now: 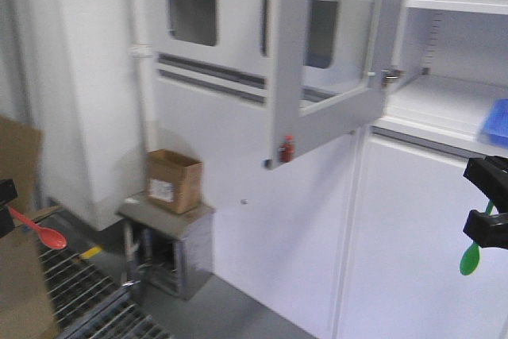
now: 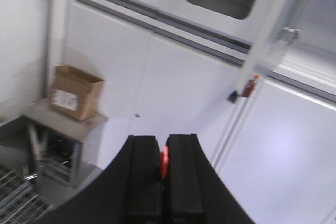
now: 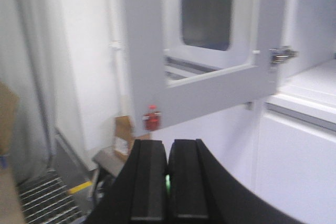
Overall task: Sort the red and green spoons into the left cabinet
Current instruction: 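Drive across the room to the open cabinet with the blue tray, then extend both grippers over the blue tray on the cabinet shelf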
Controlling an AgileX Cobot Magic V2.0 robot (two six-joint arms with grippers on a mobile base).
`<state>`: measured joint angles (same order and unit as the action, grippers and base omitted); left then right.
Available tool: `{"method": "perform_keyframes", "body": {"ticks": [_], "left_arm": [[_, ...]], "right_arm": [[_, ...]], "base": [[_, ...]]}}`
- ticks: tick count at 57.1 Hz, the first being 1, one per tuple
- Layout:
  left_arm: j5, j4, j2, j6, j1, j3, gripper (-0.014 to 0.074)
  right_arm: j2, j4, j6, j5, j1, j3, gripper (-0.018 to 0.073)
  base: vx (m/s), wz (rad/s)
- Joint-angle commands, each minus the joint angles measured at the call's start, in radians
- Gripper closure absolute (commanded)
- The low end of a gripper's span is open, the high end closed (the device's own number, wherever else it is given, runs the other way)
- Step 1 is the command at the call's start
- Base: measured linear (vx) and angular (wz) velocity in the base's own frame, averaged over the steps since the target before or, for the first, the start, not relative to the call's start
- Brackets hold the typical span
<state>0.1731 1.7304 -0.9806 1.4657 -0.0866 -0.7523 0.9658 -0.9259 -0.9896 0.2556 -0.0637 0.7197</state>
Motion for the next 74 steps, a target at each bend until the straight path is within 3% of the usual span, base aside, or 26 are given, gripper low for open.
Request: {"method": "perform_keyframes", "body": {"ticks": [1,37,74], "left_arm": [[0.021,0.07,0.013,0.0,-0.004,-0.028,0.0596],[0.021,0.07,0.013,0.0,-0.004,-0.028,0.0596],[0.021,0.07,0.013,0.0,-0.004,-0.028,0.0596]], "right_arm": [[-0.013,0.009,-0.002,0.045,0.002,0.03,0.0568],[-0.013,0.009,-0.002,0.045,0.002,0.03,0.0568],[-0.013,0.009,-0.002,0.045,0.002,0.03,0.0568]], "base": [[0.18,-0.64],[0.19,-0.55],[0.24,-0.23]]}}
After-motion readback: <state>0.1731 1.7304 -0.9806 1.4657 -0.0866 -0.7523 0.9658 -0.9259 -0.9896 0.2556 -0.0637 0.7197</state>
